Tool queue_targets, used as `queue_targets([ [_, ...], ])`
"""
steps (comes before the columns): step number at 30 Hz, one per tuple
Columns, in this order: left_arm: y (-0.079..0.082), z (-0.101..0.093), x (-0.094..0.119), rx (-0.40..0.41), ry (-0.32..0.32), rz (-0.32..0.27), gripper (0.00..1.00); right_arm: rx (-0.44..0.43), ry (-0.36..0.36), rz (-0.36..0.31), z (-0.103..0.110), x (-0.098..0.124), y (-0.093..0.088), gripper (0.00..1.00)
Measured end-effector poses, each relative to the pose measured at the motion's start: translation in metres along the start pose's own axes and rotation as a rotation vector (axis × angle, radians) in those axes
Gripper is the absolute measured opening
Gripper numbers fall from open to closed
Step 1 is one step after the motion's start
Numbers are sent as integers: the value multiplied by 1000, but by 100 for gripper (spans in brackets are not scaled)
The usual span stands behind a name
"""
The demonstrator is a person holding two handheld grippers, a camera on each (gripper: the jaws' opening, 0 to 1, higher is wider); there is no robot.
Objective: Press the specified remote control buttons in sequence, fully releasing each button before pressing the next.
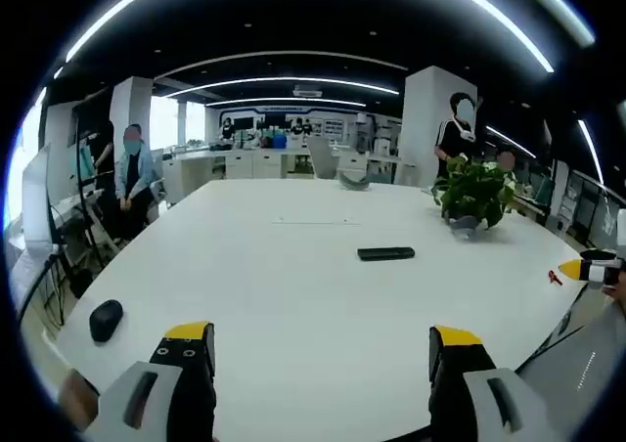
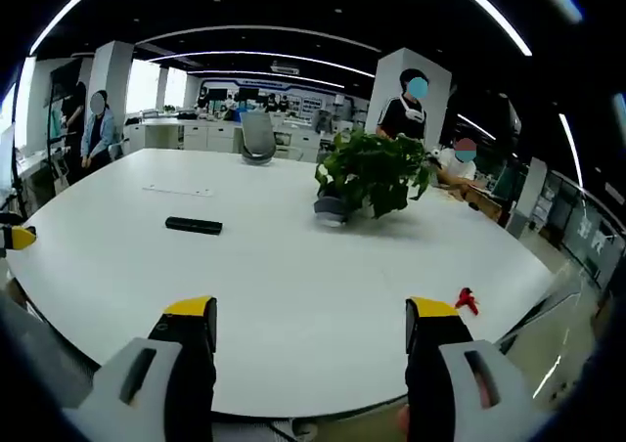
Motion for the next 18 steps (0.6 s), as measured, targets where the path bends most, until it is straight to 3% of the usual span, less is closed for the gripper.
queue_targets([
  [18, -1, -1, -1, 1, -11, 14, 93, -2, 2, -1, -1, 0, -1, 79],
])
Point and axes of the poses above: the point that each gripper's makers call its tool centre point, and the gripper's own axes: x roughly backward along the fingers, z roughly to its left, y roughly out of its top, the point moved 10 cm from there along x, roughly backward along the fingers, and after that the axes turned 10 degrees about x, right-handed, at the moved point
